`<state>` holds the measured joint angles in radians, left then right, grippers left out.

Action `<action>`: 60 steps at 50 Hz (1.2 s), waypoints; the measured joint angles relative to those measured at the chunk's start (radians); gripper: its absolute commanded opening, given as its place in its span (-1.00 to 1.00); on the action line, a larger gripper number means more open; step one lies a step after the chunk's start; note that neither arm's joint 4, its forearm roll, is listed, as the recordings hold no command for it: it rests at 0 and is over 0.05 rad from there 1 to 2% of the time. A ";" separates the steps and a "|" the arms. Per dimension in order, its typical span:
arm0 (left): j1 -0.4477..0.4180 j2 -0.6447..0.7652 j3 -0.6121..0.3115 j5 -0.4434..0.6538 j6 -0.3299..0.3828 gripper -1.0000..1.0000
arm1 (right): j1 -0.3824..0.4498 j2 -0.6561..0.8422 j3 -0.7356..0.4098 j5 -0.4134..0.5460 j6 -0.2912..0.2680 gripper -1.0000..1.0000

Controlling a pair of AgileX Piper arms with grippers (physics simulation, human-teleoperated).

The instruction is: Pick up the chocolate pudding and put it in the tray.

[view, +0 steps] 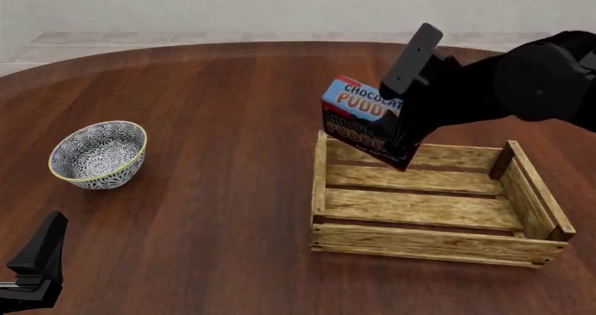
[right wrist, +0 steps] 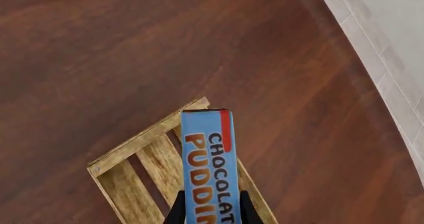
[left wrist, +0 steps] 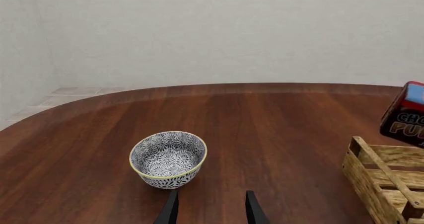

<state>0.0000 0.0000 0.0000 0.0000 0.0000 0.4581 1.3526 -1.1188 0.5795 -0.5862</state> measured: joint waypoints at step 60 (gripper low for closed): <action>0.000 0.000 0.000 0.000 0.000 1.00 | -0.063 -0.028 0.152 -0.091 0.060 -1.00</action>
<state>0.0000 0.0000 0.0000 0.0000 0.0000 0.3947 1.3250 -0.9673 0.4885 -0.5263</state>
